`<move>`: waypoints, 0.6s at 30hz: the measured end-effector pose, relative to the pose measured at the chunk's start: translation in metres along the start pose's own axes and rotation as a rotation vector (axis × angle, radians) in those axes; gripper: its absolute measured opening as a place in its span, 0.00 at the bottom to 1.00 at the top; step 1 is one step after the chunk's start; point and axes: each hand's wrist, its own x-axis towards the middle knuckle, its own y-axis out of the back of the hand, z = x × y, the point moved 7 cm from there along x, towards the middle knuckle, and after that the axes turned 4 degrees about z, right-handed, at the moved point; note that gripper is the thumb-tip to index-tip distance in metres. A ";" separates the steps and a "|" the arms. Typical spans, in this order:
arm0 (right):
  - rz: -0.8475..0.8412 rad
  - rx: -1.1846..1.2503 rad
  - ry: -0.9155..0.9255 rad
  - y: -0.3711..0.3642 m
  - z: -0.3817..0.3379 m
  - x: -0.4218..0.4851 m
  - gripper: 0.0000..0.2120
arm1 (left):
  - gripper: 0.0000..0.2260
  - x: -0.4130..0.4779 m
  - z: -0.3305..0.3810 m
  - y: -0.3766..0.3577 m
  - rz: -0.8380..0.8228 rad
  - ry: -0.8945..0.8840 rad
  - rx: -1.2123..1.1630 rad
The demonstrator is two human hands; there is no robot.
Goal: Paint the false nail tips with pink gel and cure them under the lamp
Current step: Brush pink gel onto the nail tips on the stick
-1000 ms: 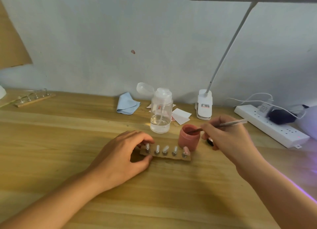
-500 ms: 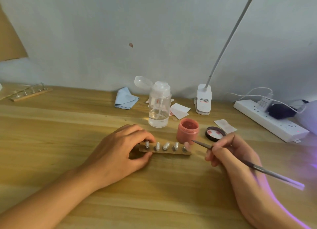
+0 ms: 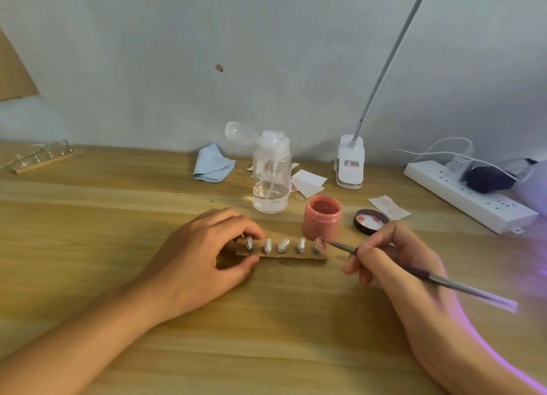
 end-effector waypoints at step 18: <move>0.014 -0.149 0.240 -0.003 -0.018 -0.007 0.05 | 0.09 -0.001 0.008 0.010 0.121 -0.073 -0.008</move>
